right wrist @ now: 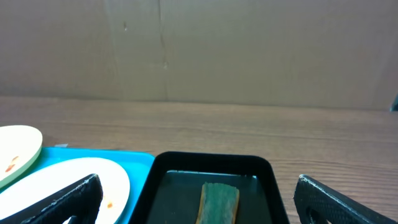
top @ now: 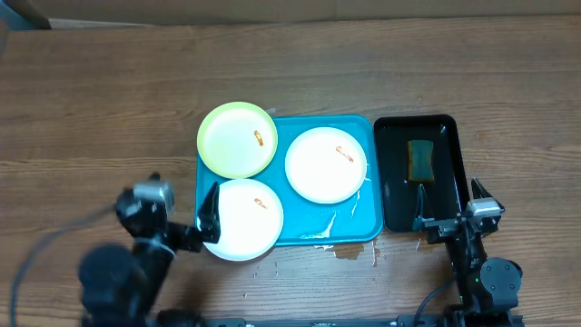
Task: Clean dirty plates on tray and stack at the side
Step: 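Reach the left gripper to the right white plate and grasp its rim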
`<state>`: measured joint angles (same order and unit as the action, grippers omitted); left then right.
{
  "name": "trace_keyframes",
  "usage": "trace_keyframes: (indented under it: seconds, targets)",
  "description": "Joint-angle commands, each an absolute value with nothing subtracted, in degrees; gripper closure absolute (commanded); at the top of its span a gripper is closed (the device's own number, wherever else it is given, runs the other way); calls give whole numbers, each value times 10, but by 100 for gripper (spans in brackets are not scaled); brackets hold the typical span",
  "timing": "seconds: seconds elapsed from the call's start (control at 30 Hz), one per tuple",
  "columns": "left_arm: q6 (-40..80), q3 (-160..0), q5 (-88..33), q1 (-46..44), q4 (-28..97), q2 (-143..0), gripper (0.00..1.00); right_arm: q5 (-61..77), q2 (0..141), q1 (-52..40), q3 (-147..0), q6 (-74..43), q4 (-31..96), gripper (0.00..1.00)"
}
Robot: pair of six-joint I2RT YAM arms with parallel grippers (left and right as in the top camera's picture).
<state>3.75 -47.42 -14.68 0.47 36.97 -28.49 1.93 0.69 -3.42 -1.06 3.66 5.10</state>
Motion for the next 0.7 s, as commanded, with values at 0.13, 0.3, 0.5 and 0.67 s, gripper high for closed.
trace_keyframes:
  seconds: [0.13,0.3,0.5,0.67]
  targets:
    - [14,-798,-313,7,600,-627,0,15,2,-34,-4,39,48,0]
    - [38,-877,-378,7,650,-779,0,15,2,-34,-4,39,48,0]
    - [126,-873,-378,-18,669,-888,70,15,2,-34,-4,39,48,0]
    - [201,-868,-219,-99,698,-957,64,15,2,-34,-4,39,48,0]
